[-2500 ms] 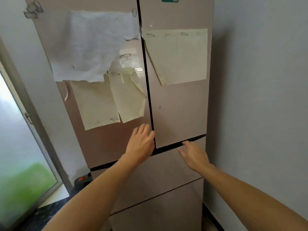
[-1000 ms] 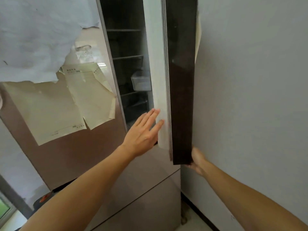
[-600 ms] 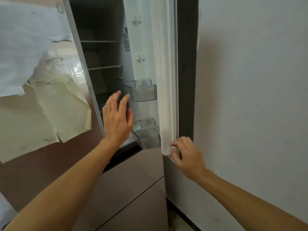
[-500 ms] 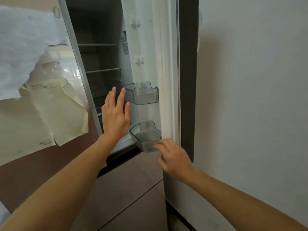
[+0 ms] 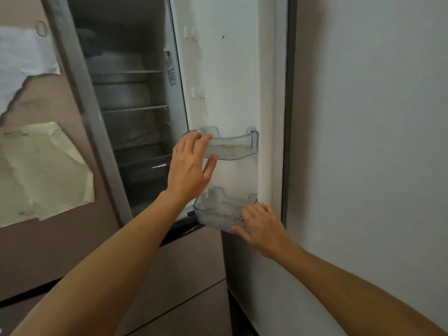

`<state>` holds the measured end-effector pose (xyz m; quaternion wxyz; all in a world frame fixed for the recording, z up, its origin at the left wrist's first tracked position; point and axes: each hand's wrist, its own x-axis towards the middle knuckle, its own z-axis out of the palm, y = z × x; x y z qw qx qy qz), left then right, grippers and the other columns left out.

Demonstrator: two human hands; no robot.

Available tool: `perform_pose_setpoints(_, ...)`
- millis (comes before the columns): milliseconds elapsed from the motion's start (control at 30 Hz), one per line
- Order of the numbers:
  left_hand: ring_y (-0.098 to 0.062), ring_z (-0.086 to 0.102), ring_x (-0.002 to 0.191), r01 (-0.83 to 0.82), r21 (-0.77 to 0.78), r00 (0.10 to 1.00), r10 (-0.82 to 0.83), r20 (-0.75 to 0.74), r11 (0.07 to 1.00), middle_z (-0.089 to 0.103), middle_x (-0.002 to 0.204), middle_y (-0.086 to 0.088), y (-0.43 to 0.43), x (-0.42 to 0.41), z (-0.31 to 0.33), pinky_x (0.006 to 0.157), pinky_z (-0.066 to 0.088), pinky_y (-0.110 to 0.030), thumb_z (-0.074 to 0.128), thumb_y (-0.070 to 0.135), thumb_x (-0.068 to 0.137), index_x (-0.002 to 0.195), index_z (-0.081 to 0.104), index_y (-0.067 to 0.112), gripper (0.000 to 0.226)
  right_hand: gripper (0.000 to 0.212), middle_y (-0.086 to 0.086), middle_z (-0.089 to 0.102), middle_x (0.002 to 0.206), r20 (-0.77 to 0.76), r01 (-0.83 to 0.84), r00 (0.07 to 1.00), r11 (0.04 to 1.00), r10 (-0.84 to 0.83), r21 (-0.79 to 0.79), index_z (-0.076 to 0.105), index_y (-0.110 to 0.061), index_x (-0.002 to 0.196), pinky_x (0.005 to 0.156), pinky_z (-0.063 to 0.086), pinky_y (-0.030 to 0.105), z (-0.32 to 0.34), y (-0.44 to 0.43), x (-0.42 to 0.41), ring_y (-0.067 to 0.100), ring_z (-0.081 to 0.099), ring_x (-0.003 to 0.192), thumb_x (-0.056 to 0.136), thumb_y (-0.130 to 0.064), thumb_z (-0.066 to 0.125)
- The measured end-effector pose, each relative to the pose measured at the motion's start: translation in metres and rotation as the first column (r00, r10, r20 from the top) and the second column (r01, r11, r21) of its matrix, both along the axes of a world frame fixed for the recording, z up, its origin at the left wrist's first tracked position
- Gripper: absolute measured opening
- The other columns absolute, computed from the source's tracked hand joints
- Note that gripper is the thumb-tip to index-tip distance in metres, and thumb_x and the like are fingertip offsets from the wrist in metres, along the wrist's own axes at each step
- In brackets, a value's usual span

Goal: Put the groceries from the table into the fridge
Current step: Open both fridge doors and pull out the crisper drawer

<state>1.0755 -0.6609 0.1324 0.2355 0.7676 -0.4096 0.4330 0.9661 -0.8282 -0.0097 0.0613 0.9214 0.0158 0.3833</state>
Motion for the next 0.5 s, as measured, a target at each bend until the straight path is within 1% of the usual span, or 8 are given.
perform_pose_setpoints(67, -0.026, 0.042, 0.121, -0.064, -0.014, 0.997, 0.064, 0.043, 0.998, 0.049, 0.128, -0.012, -0.025, -0.004, -0.001, 0.102, 0.036, -0.042, 0.048, 0.039, 0.095, 0.132, 0.046, 0.016, 0.043, 0.048, -0.003, 0.061, 0.086, -0.04, -0.007, 0.999, 1.0, 0.006, -0.022, 0.056, -0.022, 0.089, 0.072, 0.044, 0.031, 0.004, -0.028, -0.001, 0.016, 0.056, 0.081, 0.093, -0.061, 0.03)
perform_pose_setpoints(133, -0.027, 0.042, 0.121, -0.115, -0.039, 0.991, 0.117, 0.068, 0.993, 0.05, 0.127, -0.012, -0.044, -0.008, -0.004, 0.102, 0.036, -0.043, 0.049, 0.038, 0.095, 0.132, 0.046, 0.017, 0.042, 0.045, -0.002, 0.06, 0.089, -0.096, -0.02, 0.995, 0.999, 0.016, -0.037, 0.056, -0.02, 0.092, 0.073, 0.042, 0.03, 0.008, -0.049, -0.001, 0.017, 0.056, 0.084, 0.093, -0.058, 0.033)
perform_pose_setpoints(233, -0.031, 0.044, 0.123, -0.16, -0.058, 0.98, 0.165, 0.108, 0.985, 0.052, 0.129, -0.015, -0.062, -0.011, -0.007, 0.104, 0.036, -0.045, 0.049, 0.035, 0.096, 0.134, 0.047, 0.016, 0.043, 0.04, 0.0, 0.059, 0.102, -0.197, -0.071, 0.978, 0.997, 0.074, 0.021, 0.056, -0.017, 0.102, 0.081, 0.042, 0.031, 0.008, -0.071, 0.002, 0.019, 0.054, 0.096, 0.095, -0.054, 0.041)
perform_pose_setpoints(333, -0.033, 0.043, 0.127, -0.184, -0.026, 0.975, 0.185, 0.126, 0.983, 0.05, 0.133, -0.017, -0.069, -0.012, -0.008, 0.106, 0.035, -0.047, 0.05, 0.033, 0.097, 0.139, 0.044, 0.016, 0.046, 0.047, 0.002, 0.058, 0.107, -0.24, -0.126, 0.961, 0.99, 0.139, 0.071, 0.056, -0.015, 0.106, 0.082, 0.041, 0.03, 0.014, -0.083, 0.002, 0.019, 0.052, 0.101, 0.094, -0.056, 0.035)
perform_pose_setpoints(367, -0.034, 0.042, 0.129, -0.187, -0.012, 0.974, 0.187, 0.128, 0.982, 0.049, 0.135, -0.017, -0.07, -0.013, -0.009, 0.108, 0.034, -0.047, 0.051, 0.032, 0.096, 0.14, 0.042, 0.016, 0.048, 0.048, 0.002, 0.057, 0.109, -0.251, -0.139, 0.955, 0.986, 0.158, 0.09, 0.055, -0.015, 0.107, 0.082, 0.04, 0.028, 0.016, -0.085, 0.001, 0.018, 0.051, 0.102, 0.093, -0.056, 0.034)
perform_pose_setpoints(433, -0.033, 0.038, 0.132, -0.176, 0.009, 0.979, 0.174, 0.105, 0.984, 0.046, 0.139, -0.017, -0.07, -0.015, -0.009, 0.111, 0.031, -0.047, 0.054, 0.029, 0.096, 0.143, 0.038, 0.017, 0.052, 0.045, 0.001, 0.055, 0.11, -0.259, -0.163, 0.947, 0.978, 0.192, 0.128, 0.056, -0.015, 0.11, 0.078, 0.037, 0.023, 0.02, -0.089, 0.0, 0.015, 0.049, 0.1, 0.094, -0.054, 0.04)
perform_pose_setpoints(500, -0.031, 0.032, 0.138, -0.155, 0.037, 0.986, 0.153, 0.06, 0.987, 0.04, 0.146, -0.015, -0.067, -0.018, -0.009, 0.114, 0.024, -0.044, 0.054, 0.028, 0.096, 0.146, 0.034, 0.018, 0.055, 0.043, 0.002, 0.058, 0.109, -0.241, -0.188, 0.947, 0.974, 0.214, 0.129, 0.058, -0.014, 0.111, 0.075, 0.042, 0.023, 0.02, -0.089, -0.001, 0.017, 0.053, 0.098, 0.093, -0.051, 0.045)
